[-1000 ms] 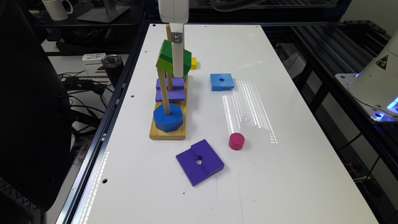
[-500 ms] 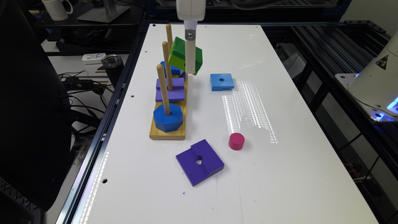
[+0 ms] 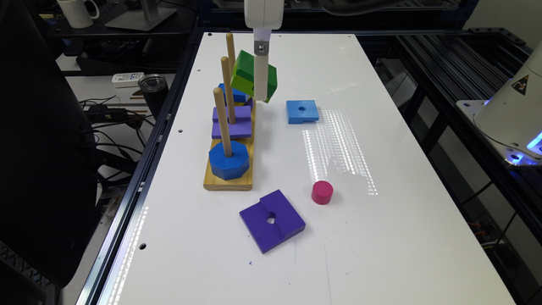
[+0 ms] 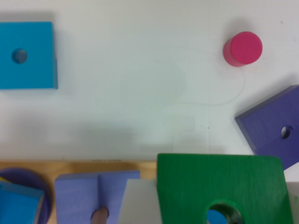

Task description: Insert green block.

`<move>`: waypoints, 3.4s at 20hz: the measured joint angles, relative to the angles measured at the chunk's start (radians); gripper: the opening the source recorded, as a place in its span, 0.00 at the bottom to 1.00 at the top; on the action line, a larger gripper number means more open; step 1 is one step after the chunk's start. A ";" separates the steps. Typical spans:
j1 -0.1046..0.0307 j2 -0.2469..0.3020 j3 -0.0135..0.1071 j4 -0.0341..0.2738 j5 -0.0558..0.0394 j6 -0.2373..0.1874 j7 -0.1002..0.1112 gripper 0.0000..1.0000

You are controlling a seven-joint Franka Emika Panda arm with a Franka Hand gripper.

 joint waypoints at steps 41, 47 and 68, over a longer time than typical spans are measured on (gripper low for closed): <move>-0.010 -0.014 0.000 0.005 0.0008 0.012 -0.009 0.00; -0.010 -0.004 0.011 0.009 0.0029 0.028 -0.008 0.00; -0.012 0.063 0.015 0.086 0.0017 0.030 -0.009 0.00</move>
